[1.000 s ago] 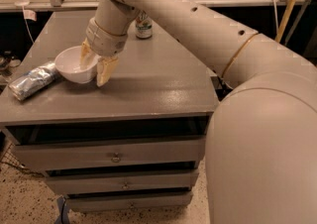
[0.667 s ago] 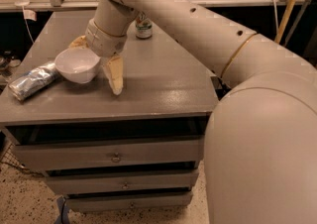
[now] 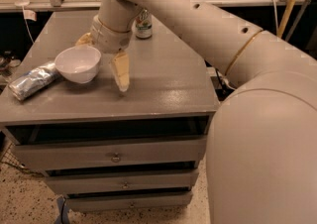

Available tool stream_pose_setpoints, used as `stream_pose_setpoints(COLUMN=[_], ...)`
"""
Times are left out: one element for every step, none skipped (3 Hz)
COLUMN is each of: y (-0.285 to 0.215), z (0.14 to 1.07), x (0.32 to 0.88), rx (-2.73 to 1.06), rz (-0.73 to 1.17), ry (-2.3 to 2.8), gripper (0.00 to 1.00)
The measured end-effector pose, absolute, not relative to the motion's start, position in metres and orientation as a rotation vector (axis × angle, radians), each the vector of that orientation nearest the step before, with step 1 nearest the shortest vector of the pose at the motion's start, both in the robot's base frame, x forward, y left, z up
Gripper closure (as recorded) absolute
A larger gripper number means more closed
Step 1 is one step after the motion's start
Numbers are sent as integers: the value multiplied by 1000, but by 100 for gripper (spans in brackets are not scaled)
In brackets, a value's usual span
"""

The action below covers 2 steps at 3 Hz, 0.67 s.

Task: Move white bowl near redbull can

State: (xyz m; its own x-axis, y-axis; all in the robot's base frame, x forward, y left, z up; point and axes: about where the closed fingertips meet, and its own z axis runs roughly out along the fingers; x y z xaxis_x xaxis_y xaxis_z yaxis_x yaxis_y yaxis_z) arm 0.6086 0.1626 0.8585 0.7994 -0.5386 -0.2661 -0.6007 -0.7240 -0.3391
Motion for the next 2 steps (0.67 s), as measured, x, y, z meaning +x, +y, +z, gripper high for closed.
stream_pose_setpoints(y=[128,86], z=[875,886], x=[616,620], rx=[-2586,-2554], rz=[114,45], ry=[977,1135], gripper=[0,0])
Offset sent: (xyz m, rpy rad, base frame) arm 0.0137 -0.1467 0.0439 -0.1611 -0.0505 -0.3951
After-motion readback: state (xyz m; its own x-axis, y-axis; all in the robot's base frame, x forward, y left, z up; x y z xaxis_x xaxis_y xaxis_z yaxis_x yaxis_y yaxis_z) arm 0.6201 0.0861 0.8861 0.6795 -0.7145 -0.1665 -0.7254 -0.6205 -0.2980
